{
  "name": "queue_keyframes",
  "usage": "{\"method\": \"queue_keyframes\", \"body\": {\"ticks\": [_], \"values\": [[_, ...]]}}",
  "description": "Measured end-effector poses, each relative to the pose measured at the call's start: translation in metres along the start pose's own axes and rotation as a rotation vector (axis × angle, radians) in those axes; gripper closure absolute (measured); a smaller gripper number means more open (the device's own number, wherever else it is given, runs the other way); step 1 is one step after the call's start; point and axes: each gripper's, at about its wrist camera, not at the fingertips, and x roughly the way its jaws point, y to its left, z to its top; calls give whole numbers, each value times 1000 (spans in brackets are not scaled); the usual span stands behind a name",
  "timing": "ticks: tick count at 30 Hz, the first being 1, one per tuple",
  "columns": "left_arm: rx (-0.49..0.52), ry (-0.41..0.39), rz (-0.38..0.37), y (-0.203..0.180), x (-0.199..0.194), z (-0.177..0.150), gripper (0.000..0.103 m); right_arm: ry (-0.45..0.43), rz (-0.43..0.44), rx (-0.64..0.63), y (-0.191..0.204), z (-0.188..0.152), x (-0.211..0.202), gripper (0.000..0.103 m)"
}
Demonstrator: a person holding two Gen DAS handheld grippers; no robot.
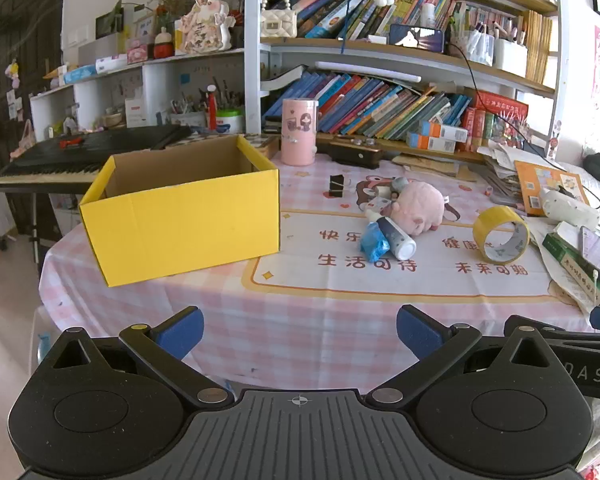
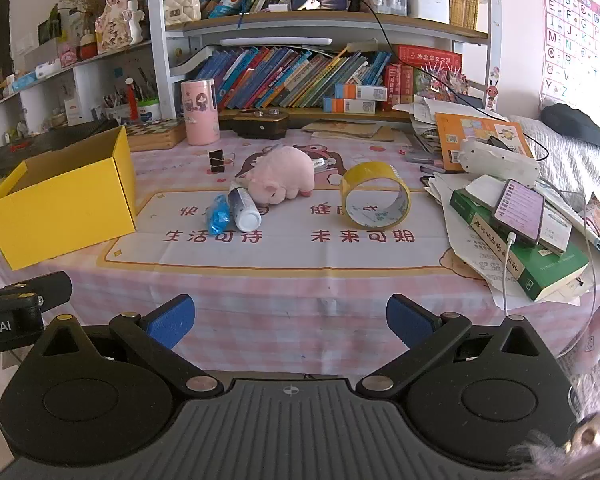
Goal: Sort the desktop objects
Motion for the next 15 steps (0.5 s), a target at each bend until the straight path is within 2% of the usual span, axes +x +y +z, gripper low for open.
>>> {"method": "queue_keyframes", "body": {"ticks": [15], "values": [[2, 7, 3, 1, 0, -1, 0, -4, 4, -9, 2, 1, -1, 0]]}}
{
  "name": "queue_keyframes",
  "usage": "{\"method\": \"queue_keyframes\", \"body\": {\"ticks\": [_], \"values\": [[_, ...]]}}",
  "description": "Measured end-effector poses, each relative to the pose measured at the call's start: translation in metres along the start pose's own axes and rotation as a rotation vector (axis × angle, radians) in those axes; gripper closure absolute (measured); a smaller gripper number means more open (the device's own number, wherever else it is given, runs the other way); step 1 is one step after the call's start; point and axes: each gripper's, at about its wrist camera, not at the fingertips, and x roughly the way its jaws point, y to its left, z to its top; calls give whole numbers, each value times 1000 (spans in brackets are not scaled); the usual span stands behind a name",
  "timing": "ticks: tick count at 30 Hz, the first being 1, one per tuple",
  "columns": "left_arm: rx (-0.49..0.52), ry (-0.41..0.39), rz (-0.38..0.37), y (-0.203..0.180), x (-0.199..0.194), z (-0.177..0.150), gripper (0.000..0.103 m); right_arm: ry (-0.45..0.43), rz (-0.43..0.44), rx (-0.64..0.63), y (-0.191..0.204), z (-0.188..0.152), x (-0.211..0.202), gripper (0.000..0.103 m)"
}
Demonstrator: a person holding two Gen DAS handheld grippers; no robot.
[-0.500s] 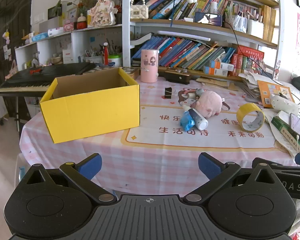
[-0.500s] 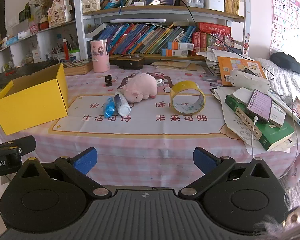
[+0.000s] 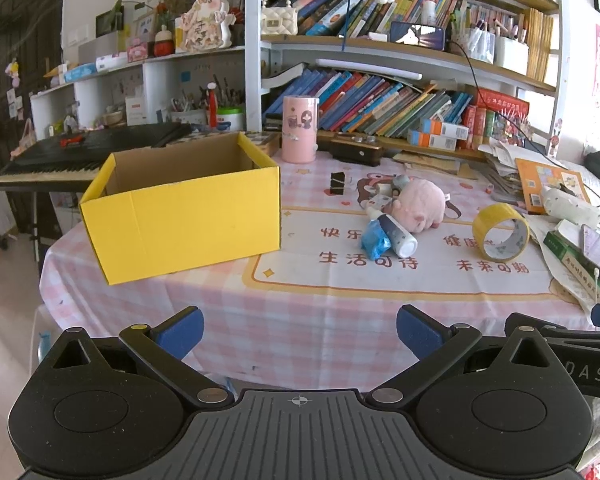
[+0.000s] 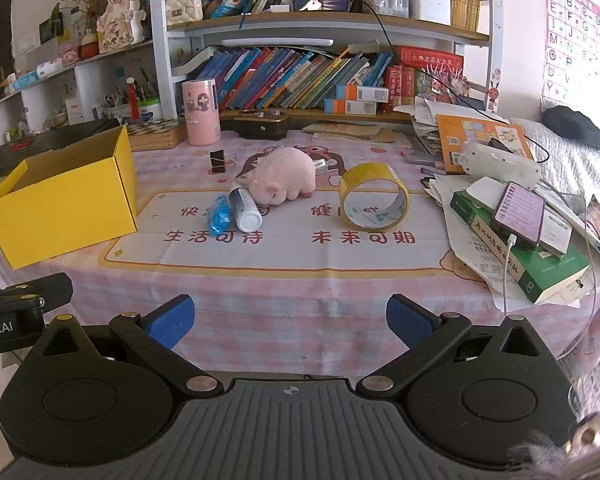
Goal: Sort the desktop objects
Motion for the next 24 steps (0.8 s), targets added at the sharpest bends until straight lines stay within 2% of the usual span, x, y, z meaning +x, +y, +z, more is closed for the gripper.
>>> {"method": "queue_keyframes", "body": {"ticks": [24], "values": [[-6, 19, 5, 0, 1, -4, 0, 0, 8, 0, 0, -4, 0, 0]]}}
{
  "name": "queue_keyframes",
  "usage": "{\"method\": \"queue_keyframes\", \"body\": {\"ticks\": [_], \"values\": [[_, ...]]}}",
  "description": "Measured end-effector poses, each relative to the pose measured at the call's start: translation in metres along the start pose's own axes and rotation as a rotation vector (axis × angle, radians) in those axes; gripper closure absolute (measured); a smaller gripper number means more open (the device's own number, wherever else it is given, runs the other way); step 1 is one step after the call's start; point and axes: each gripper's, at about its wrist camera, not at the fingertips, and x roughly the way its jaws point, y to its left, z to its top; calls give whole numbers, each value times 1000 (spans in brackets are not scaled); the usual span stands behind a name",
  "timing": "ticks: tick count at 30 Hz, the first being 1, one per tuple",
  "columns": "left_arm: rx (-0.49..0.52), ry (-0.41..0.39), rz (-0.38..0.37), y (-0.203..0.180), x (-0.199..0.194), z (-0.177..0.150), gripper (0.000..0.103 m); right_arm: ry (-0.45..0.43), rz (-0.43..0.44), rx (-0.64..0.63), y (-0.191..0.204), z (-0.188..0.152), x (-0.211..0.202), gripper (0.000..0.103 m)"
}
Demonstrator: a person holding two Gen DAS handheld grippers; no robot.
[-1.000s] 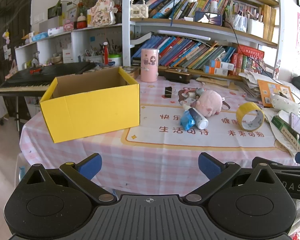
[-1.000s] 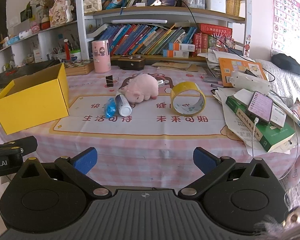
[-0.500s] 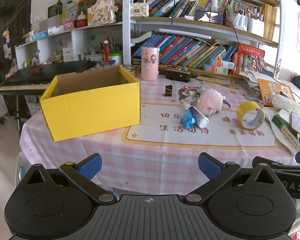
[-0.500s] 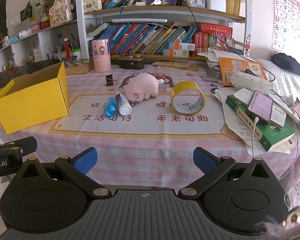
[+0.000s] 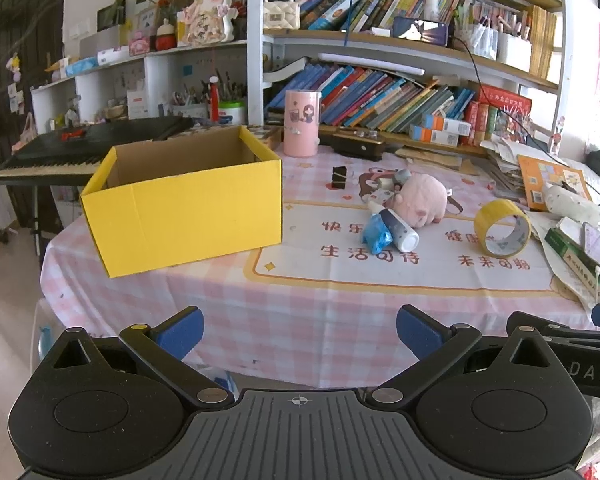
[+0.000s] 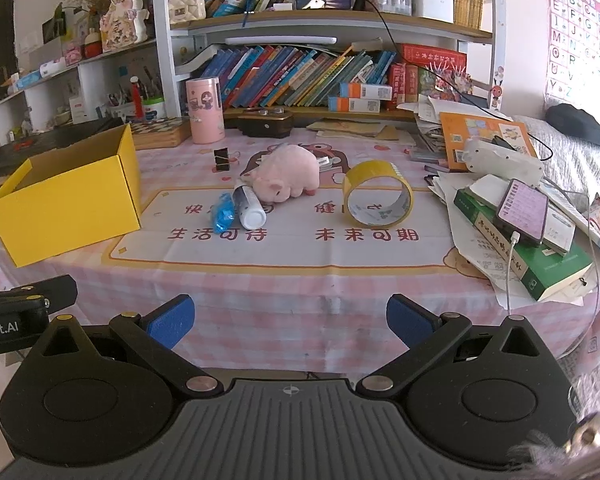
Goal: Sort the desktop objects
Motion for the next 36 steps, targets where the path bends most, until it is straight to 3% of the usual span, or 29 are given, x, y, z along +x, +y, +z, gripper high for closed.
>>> {"method": "queue_keyframes", "body": {"ticks": [36], "values": [[-10, 24, -6, 5, 9, 8, 0, 14, -19, -2, 0, 4, 4, 0]]}}
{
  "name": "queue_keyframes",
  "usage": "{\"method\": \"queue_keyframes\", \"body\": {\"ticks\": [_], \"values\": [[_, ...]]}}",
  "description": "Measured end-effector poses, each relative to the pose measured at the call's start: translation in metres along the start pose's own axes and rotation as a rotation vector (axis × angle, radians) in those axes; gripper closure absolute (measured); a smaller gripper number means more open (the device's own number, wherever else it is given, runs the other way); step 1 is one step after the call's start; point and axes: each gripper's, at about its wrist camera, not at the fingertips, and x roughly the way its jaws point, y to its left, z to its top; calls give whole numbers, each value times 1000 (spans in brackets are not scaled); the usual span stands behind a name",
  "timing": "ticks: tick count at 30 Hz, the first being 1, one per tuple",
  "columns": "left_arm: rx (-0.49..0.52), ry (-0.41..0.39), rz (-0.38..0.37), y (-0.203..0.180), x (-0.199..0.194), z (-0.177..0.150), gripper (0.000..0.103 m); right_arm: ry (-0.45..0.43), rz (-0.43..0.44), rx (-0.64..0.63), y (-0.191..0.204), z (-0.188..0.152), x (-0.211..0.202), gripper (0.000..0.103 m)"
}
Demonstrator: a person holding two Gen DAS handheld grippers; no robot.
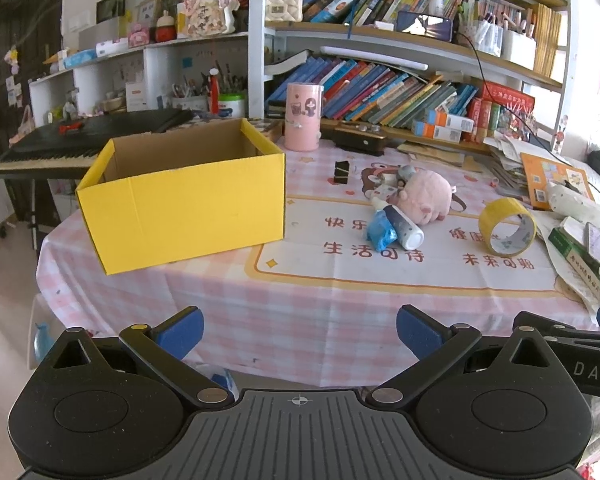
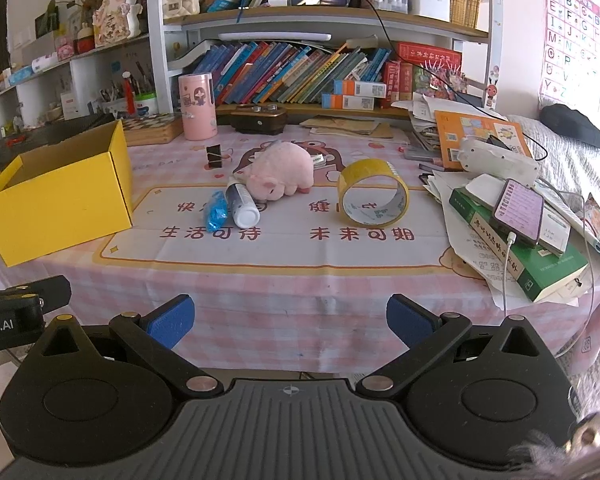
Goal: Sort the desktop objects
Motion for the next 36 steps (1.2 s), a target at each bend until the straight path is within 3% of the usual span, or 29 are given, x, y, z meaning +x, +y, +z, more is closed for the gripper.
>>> {"method": "queue_keyframes", "body": {"ticks": [26, 36], "values": [[24, 22, -46, -6, 1, -6, 0, 19, -8, -22, 4, -2, 4, 0], [-42, 53, -15, 6, 4, -8, 0, 23, -17, -11, 1, -4, 3, 0]]}}
